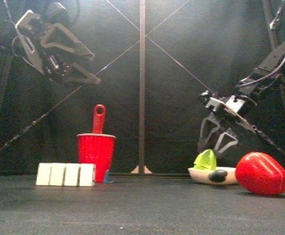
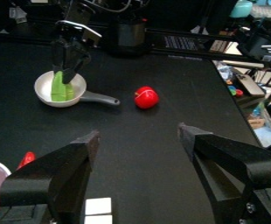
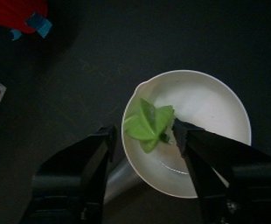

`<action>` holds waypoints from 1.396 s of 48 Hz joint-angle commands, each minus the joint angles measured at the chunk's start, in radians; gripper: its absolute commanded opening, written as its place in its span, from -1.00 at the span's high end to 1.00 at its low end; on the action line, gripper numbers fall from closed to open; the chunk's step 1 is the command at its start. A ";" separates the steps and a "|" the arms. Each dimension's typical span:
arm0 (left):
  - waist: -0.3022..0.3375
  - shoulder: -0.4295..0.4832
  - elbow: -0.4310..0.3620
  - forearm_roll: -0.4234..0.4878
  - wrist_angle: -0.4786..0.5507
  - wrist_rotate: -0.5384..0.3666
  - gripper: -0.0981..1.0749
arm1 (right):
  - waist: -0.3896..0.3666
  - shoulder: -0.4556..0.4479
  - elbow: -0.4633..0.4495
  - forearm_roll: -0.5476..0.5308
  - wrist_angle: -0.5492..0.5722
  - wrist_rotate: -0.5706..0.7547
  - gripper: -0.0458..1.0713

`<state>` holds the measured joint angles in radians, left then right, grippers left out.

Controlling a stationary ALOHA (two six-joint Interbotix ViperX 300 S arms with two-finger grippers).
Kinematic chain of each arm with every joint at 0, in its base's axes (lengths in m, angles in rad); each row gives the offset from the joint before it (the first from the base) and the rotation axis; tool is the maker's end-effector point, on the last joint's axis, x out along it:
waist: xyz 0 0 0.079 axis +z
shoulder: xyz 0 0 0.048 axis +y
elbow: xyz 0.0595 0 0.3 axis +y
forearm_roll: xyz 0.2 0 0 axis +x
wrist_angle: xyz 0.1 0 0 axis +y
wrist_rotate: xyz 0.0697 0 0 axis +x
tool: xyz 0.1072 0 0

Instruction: Place starfruit in pan

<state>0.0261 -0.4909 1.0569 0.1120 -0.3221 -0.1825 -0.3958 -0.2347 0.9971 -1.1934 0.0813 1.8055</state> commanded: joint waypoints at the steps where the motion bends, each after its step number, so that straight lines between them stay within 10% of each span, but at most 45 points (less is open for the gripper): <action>1: 0.003 0.000 -0.012 0.000 -0.008 0.002 -0.94 | -0.005 -0.011 -0.006 0.002 -0.003 -0.002 -0.75; 67: 0.003 0.002 -0.009 -0.002 -0.006 0.002 -0.94 | 0.005 -0.034 0.000 0.002 0.084 -0.008 -0.87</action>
<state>0.0261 -0.4893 1.0615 0.1120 -0.3221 -0.1825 -0.3927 -0.2485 1.0048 -1.1919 0.1657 1.7994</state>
